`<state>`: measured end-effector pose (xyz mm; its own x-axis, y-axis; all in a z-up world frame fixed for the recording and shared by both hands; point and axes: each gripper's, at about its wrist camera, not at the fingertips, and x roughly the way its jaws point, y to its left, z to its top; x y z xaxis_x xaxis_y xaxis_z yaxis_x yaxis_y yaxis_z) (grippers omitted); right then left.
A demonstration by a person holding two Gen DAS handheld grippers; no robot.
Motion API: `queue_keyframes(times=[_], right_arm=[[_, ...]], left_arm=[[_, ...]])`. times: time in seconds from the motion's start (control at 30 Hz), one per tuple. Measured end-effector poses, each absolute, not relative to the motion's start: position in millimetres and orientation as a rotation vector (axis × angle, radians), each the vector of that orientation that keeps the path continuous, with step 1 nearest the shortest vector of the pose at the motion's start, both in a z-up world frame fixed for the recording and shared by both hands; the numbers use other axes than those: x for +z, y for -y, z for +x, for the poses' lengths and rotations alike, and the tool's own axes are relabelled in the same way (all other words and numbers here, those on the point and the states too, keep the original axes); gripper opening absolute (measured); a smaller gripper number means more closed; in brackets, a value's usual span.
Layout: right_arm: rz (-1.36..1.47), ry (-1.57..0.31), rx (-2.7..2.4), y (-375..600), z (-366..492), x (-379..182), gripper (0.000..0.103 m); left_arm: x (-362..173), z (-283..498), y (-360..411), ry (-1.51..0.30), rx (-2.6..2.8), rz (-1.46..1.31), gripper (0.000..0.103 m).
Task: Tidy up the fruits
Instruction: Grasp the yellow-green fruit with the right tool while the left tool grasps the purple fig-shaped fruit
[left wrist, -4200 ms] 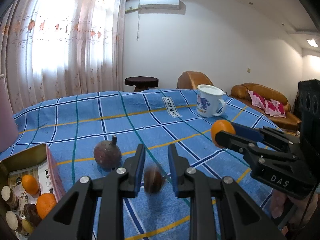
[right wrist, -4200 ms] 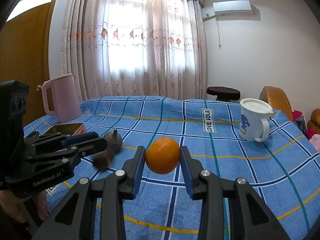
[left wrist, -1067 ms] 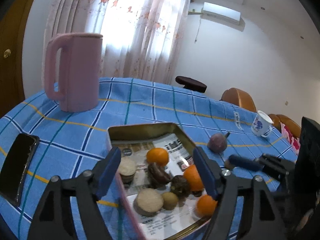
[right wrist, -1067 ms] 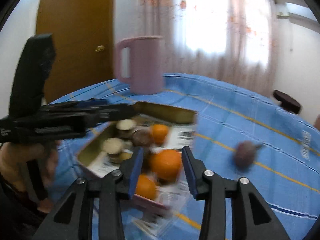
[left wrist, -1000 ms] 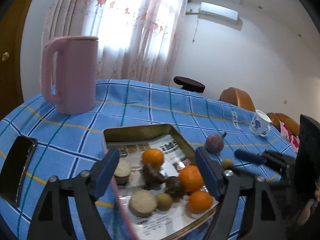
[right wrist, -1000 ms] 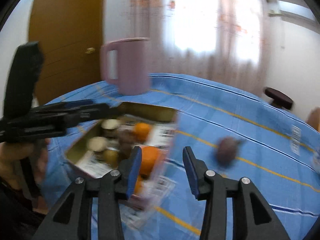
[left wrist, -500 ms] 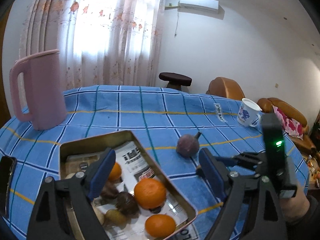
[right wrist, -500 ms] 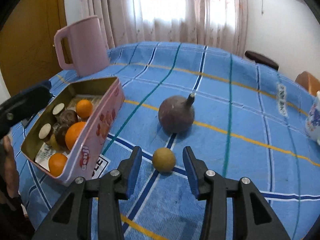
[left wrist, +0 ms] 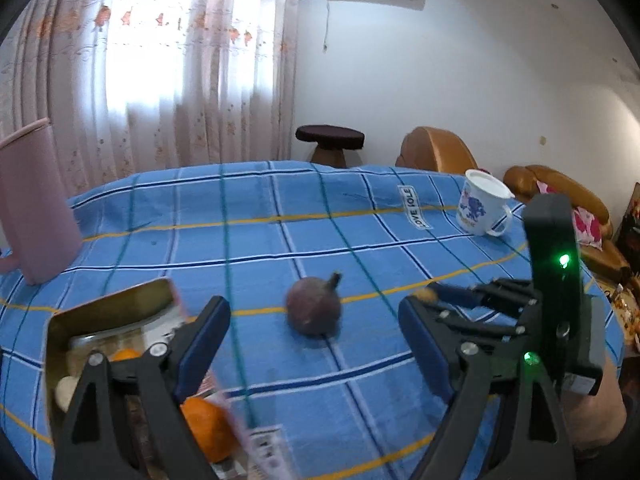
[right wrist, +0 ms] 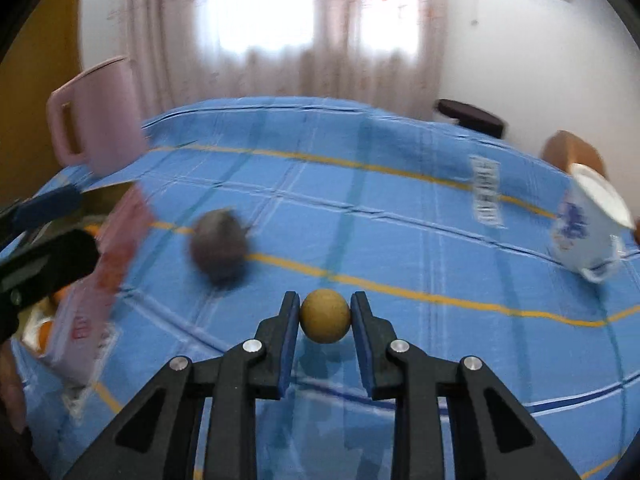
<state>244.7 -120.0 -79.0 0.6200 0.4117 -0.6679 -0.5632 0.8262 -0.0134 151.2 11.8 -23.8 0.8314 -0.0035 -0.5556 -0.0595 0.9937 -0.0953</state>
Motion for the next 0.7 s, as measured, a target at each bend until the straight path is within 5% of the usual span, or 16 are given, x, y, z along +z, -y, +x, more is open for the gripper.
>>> queue_keyframes(times=[0.7], right_arm=[[-0.149, -0.668, 0.517, 164, 259, -75, 0.028]], left_arm=[[-69, 243, 7, -0.786, 0.196, -0.148, 0.09]])
